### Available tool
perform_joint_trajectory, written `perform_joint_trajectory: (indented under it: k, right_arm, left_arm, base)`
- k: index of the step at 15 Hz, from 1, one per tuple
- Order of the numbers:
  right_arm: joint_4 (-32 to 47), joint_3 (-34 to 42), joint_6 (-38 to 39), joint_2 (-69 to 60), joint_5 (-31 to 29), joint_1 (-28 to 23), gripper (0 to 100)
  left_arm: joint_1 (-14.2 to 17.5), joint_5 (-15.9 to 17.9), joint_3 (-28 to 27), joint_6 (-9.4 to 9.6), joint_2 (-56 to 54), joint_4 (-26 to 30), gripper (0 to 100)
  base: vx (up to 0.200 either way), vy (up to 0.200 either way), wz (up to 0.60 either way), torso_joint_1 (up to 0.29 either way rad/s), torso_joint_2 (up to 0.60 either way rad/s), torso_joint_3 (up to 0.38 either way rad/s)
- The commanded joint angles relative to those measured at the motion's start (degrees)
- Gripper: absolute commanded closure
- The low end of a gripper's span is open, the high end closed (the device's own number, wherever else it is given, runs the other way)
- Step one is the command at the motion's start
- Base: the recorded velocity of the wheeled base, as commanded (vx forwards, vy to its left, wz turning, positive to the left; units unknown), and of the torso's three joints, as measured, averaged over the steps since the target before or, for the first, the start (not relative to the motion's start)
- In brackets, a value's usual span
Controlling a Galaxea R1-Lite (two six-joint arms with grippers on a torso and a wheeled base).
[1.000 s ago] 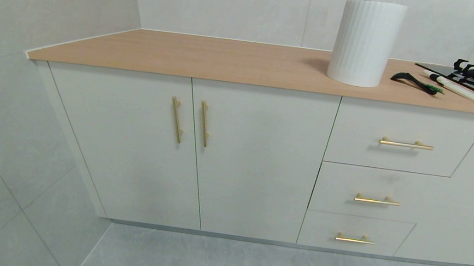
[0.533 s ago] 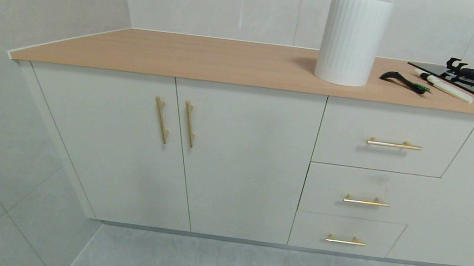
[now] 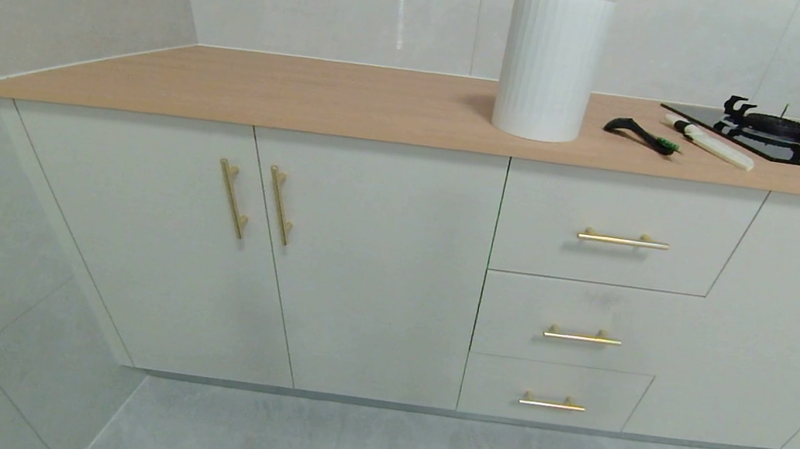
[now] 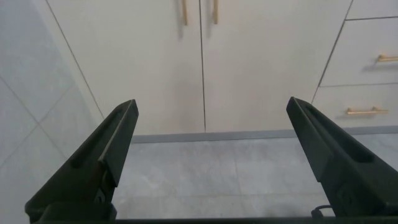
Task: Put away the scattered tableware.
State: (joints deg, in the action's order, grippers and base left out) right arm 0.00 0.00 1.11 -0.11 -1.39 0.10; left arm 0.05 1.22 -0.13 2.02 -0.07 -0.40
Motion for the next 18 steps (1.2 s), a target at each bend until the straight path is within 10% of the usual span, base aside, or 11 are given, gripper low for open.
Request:
perform_joint_trajectory:
  k: [1,18]
  right_arm:
    - [0.0,0.0,0.12,0.11,-0.02,0.08,0]
    - [0.0,0.0,0.03,0.11,-0.02,0.08,0]
  left_arm:
    - [0.04,0.01,0.05,0.0,0.07,-0.04,0]
    - [0.04,-0.08,-0.04,-0.35,0.07,-0.04,0]
  base:
    - [0.0,0.0,0.0,0.0,0.0,0.0]
    - [0.129,0.0,0.0,0.003,0.0,0.001]
